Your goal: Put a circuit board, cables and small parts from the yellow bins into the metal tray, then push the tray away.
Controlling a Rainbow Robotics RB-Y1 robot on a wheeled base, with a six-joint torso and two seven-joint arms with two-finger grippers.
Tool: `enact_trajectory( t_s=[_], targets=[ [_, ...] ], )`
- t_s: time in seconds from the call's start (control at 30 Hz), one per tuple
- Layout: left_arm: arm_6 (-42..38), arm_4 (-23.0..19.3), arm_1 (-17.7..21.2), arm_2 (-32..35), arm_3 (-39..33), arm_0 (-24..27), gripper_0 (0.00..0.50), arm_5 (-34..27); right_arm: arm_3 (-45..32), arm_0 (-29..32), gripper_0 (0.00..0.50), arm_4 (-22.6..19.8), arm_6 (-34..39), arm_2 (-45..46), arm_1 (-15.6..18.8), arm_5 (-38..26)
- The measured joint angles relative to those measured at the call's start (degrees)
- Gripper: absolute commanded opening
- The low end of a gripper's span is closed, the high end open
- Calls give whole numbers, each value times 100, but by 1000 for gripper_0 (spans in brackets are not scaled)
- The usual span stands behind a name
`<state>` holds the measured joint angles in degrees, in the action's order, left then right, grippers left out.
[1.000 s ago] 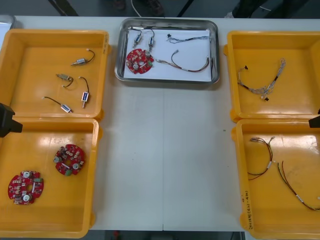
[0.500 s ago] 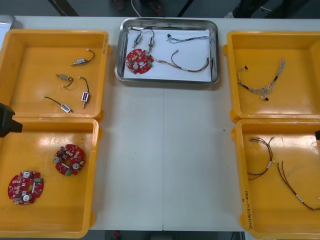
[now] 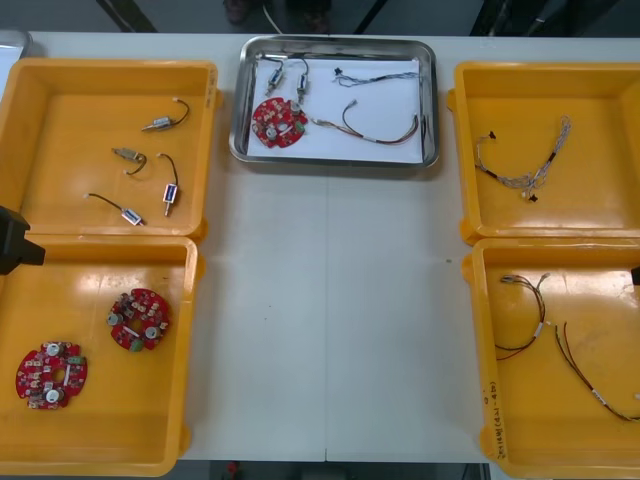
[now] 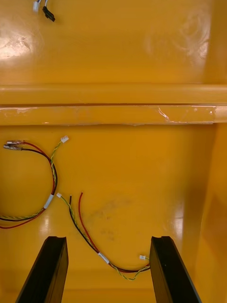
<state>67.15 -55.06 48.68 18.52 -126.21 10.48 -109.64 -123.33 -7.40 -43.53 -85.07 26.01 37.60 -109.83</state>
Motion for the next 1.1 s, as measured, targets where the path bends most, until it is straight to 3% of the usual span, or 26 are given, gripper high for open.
enact_trajectory(
  t_s=[1.1],
  targets=[
    [0,0,0,0,0,0,500,0,-1,27,500,0,0,0,0,0]
  ],
)
